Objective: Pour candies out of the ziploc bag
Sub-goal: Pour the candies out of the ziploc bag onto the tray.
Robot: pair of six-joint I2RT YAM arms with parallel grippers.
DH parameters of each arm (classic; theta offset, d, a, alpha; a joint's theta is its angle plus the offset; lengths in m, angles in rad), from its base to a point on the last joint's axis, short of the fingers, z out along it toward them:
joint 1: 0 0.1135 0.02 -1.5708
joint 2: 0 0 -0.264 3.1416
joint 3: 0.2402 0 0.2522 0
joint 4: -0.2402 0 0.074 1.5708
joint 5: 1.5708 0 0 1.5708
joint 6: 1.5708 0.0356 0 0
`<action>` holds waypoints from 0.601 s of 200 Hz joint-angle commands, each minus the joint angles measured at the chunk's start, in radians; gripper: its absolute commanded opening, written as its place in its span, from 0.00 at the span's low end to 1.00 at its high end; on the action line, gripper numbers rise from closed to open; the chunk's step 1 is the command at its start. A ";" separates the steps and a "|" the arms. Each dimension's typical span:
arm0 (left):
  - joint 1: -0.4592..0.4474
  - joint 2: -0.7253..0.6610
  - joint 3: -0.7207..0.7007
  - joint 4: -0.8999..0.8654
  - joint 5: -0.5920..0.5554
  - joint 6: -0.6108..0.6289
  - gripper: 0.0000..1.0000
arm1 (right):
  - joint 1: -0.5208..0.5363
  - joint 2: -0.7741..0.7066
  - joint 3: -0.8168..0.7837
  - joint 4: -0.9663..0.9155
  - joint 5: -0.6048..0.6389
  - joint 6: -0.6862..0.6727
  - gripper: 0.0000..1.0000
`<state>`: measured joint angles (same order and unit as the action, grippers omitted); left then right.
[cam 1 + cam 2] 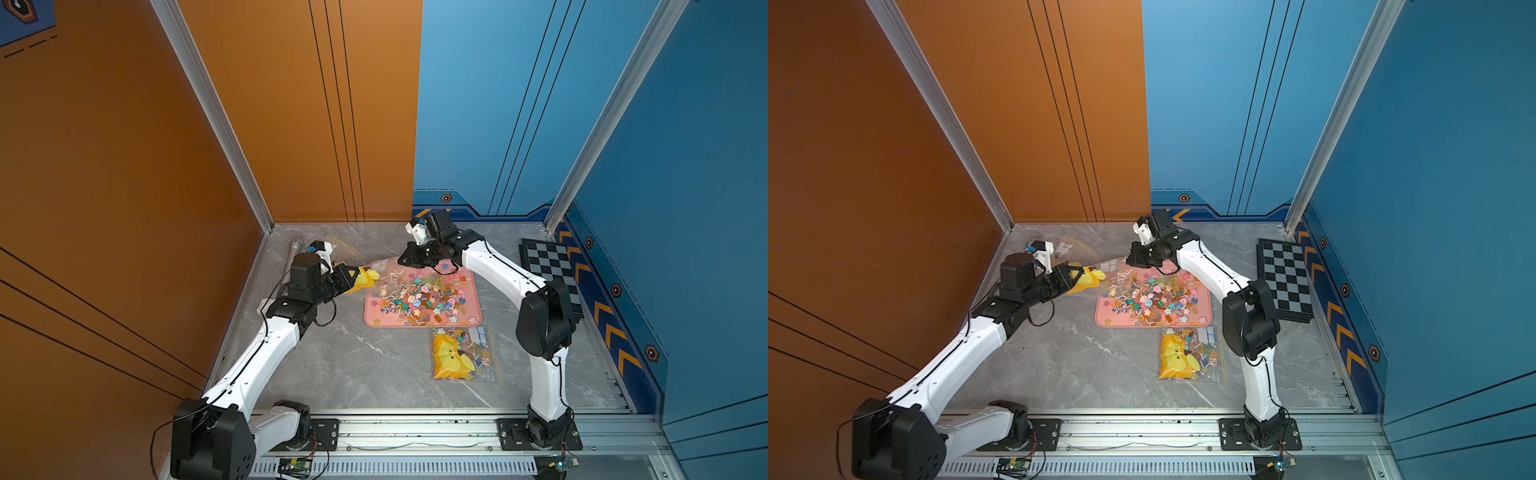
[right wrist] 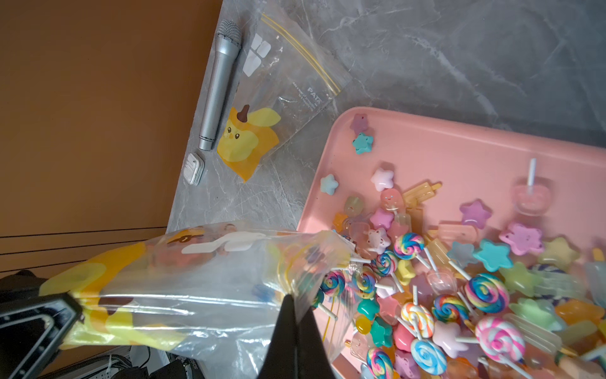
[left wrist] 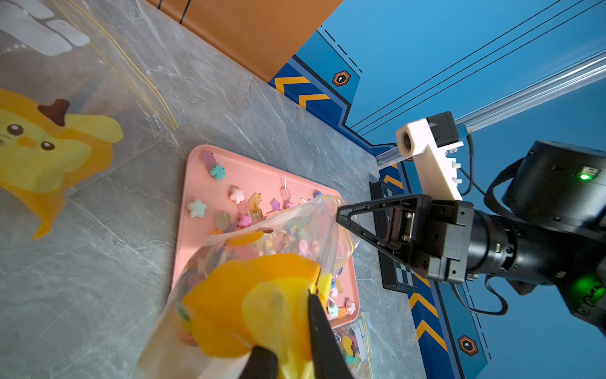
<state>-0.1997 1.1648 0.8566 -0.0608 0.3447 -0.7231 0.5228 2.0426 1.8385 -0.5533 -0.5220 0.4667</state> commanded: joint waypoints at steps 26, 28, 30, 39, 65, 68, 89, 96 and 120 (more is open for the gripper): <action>-0.015 0.011 0.065 0.050 -0.048 0.007 0.00 | -0.056 0.024 0.042 -0.056 0.053 -0.029 0.00; -0.016 0.012 0.064 0.052 -0.047 0.006 0.00 | -0.056 0.024 0.044 -0.056 0.052 -0.028 0.00; -0.017 0.014 0.064 0.053 -0.048 0.006 0.00 | -0.057 0.038 0.047 -0.057 0.050 -0.027 0.00; -0.018 0.021 0.066 0.056 -0.046 0.006 0.00 | -0.061 0.064 0.065 -0.063 0.044 -0.026 0.00; -0.021 0.028 0.099 0.051 -0.053 0.013 0.00 | -0.066 0.095 0.124 -0.085 0.048 -0.030 0.00; -0.022 0.028 0.100 0.051 -0.054 0.013 0.00 | -0.066 0.098 0.126 -0.086 0.048 -0.029 0.00; -0.032 0.034 0.085 0.051 -0.064 0.013 0.00 | -0.067 0.120 0.131 -0.086 0.048 -0.027 0.00; -0.035 0.037 0.077 0.055 -0.068 0.009 0.00 | -0.067 0.128 0.134 -0.087 0.048 -0.022 0.00; -0.032 0.053 0.108 0.050 -0.061 0.008 0.00 | -0.066 0.150 0.185 -0.103 0.040 -0.014 0.00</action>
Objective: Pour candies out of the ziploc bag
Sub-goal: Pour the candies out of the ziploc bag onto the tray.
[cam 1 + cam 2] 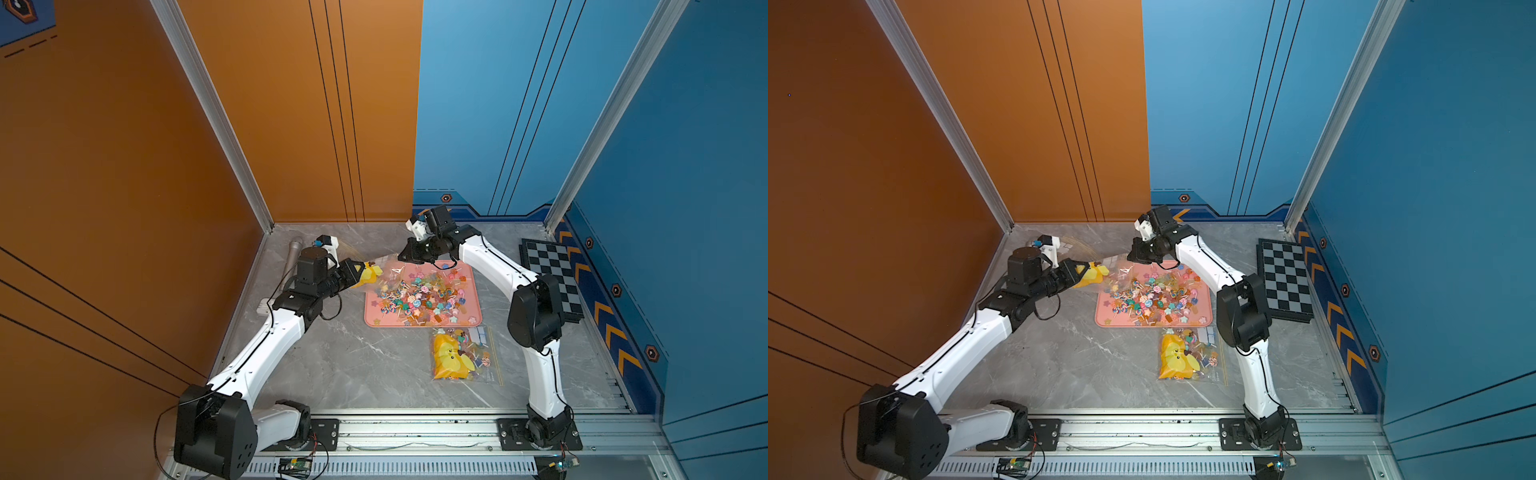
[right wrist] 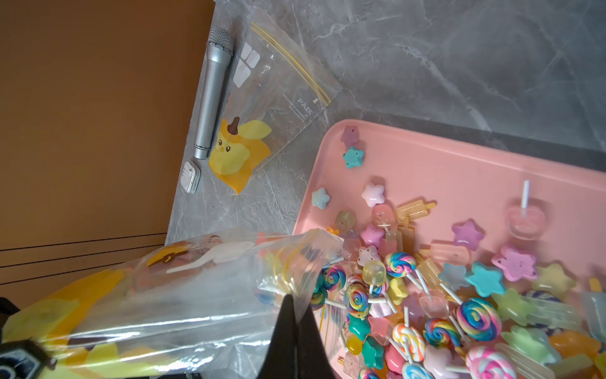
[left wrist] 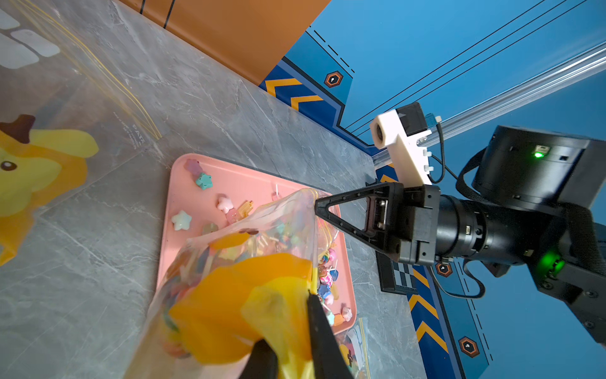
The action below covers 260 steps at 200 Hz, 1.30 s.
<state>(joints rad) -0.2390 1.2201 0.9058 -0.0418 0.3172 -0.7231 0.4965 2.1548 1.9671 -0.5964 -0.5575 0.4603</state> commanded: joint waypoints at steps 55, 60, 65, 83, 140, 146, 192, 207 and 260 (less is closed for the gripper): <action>-0.015 0.016 0.055 0.045 -0.052 0.009 0.00 | -0.043 0.068 0.084 -0.072 0.073 -0.005 0.00; -0.012 0.017 0.052 0.049 -0.049 0.005 0.00 | -0.044 0.067 0.087 -0.073 0.074 -0.006 0.00; -0.008 0.018 0.057 0.049 -0.046 0.002 0.00 | -0.045 0.065 0.090 -0.074 0.076 -0.008 0.00; -0.005 0.016 0.092 0.036 -0.050 0.015 0.00 | -0.048 0.060 0.094 -0.074 0.079 -0.008 0.00; -0.023 0.017 0.062 0.045 -0.059 0.006 0.00 | -0.056 0.054 0.086 -0.092 0.086 -0.024 0.00; -0.023 0.013 0.061 0.045 -0.061 0.007 0.00 | -0.056 0.051 0.085 -0.094 0.089 -0.027 0.00; -0.025 0.008 0.061 0.045 -0.061 0.007 0.00 | -0.076 0.035 0.083 -0.102 0.090 -0.034 0.00; -0.027 0.006 0.059 0.045 -0.064 0.007 0.00 | -0.085 0.025 0.073 -0.103 0.091 -0.037 0.00; -0.048 0.017 0.083 0.041 -0.069 0.017 0.00 | -0.113 -0.029 0.019 -0.104 0.105 -0.054 0.00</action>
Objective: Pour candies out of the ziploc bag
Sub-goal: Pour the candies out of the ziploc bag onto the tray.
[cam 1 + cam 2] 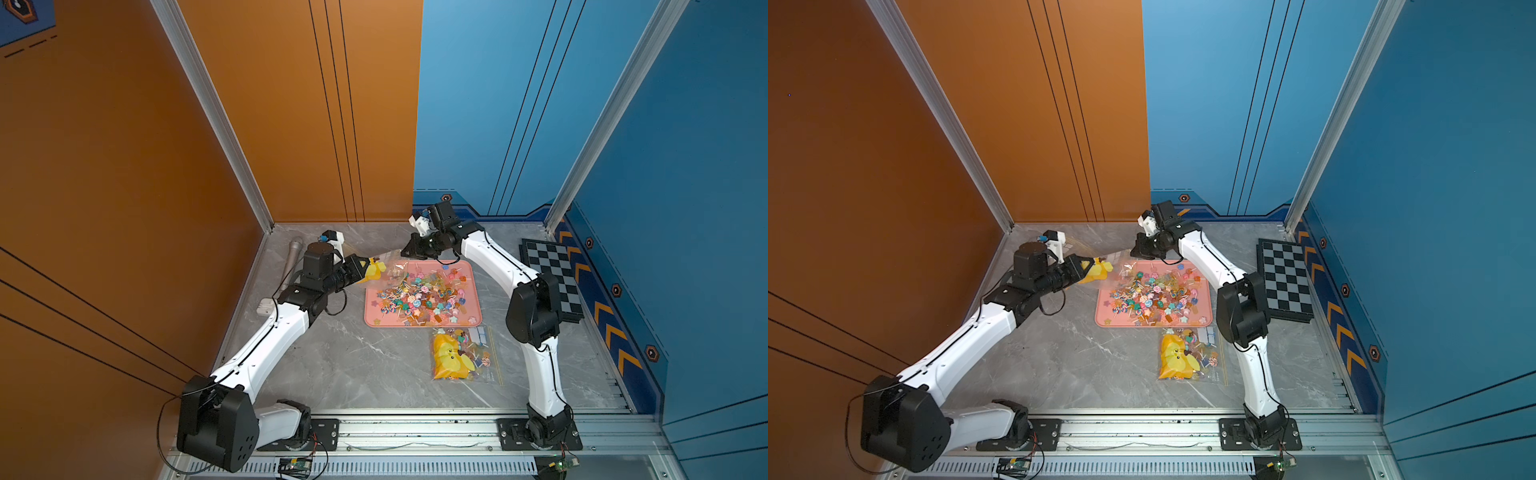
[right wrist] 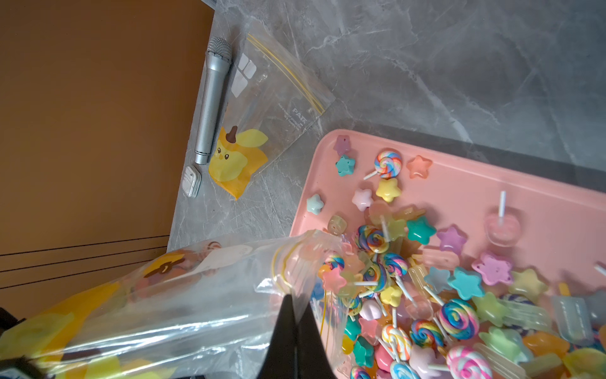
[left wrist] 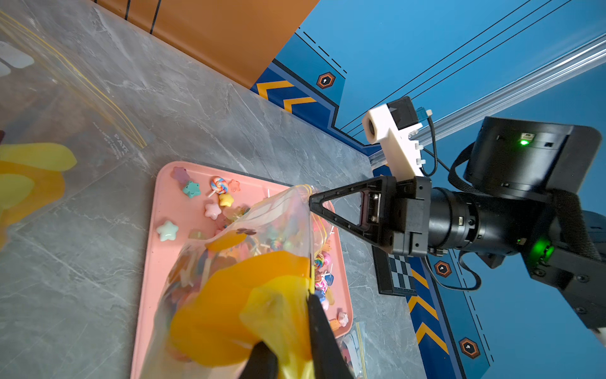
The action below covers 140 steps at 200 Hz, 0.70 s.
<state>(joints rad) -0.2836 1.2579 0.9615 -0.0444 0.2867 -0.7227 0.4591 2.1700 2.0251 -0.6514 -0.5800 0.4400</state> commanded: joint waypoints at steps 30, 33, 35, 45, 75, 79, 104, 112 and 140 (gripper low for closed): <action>-0.037 -0.007 0.031 0.042 -0.060 0.026 0.00 | -0.083 -0.078 -0.094 -0.050 0.136 -0.047 0.00; -0.040 -0.007 0.032 0.041 -0.060 0.027 0.00 | -0.083 -0.082 -0.098 -0.049 0.139 -0.050 0.00; -0.042 -0.006 0.032 0.042 -0.061 0.029 0.00 | -0.083 -0.084 -0.101 -0.049 0.142 -0.052 0.00; -0.049 0.002 0.040 0.039 -0.065 0.032 0.00 | -0.085 -0.089 -0.111 -0.050 0.147 -0.057 0.00; -0.067 0.012 0.062 0.019 -0.081 0.050 0.00 | -0.100 -0.132 -0.152 -0.048 0.142 -0.062 0.00; -0.069 0.012 0.062 0.018 -0.082 0.050 0.00 | -0.102 -0.136 -0.159 -0.048 0.143 -0.064 0.00; -0.081 0.018 0.062 0.015 -0.090 0.055 0.00 | -0.107 -0.157 -0.183 -0.050 0.146 -0.074 0.00; -0.083 0.023 0.095 0.013 -0.090 0.058 0.00 | -0.112 -0.163 -0.187 -0.049 0.147 -0.078 0.00; -0.099 0.038 0.112 0.010 -0.100 0.065 0.00 | -0.130 -0.177 -0.205 -0.047 0.146 -0.076 0.00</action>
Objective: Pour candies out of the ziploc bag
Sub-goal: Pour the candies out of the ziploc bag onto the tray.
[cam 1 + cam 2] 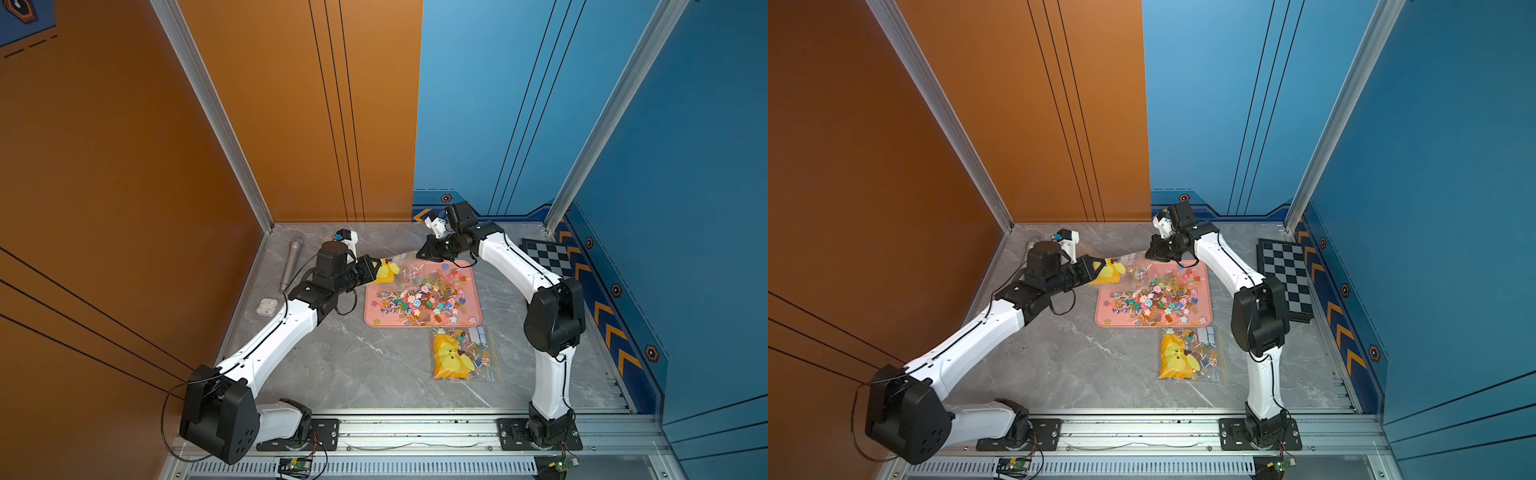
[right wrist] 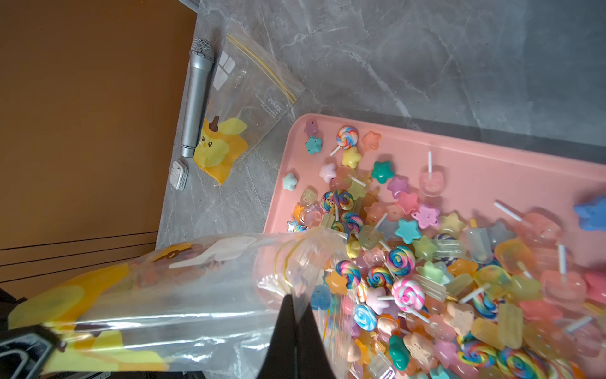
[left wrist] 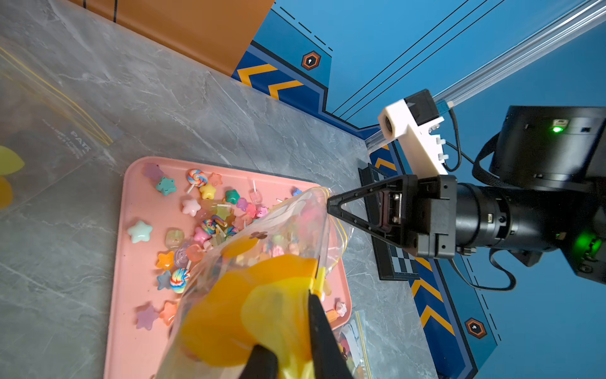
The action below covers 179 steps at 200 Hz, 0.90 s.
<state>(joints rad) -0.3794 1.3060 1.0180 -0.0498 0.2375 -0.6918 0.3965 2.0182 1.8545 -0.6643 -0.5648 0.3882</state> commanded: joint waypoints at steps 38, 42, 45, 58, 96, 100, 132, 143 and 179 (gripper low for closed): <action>-0.028 0.016 0.092 -0.018 -0.068 0.063 0.00 | -0.080 -0.043 -0.087 -0.035 0.123 -0.032 0.00; -0.030 0.016 0.100 -0.026 -0.073 0.068 0.00 | -0.081 -0.046 -0.089 -0.035 0.122 -0.032 0.00; -0.031 0.017 0.105 -0.031 -0.077 0.071 0.00 | -0.084 -0.049 -0.089 -0.034 0.122 -0.034 0.00; -0.039 0.021 0.124 -0.044 -0.085 0.083 0.00 | -0.091 -0.060 -0.096 -0.032 0.124 -0.034 0.00; -0.071 0.049 0.137 -0.044 -0.092 0.090 0.00 | -0.099 -0.070 -0.175 -0.002 0.117 -0.027 0.00; -0.073 0.052 0.140 -0.047 -0.091 0.092 0.00 | -0.099 -0.073 -0.179 -0.003 0.117 -0.029 0.00; -0.083 0.068 0.190 -0.074 -0.105 0.116 0.00 | -0.123 -0.110 -0.206 0.006 0.126 -0.033 0.00; -0.088 0.074 0.194 -0.073 -0.109 0.116 0.00 | -0.135 -0.116 -0.219 0.021 0.118 -0.022 0.00; -0.105 0.095 0.207 -0.074 -0.111 0.122 0.00 | -0.148 -0.123 -0.220 0.031 0.102 -0.013 0.00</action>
<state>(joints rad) -0.4904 1.4200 1.1690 -0.1471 0.1841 -0.5980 0.3107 1.9007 1.6581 -0.6189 -0.5842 0.3809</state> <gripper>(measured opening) 0.147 0.047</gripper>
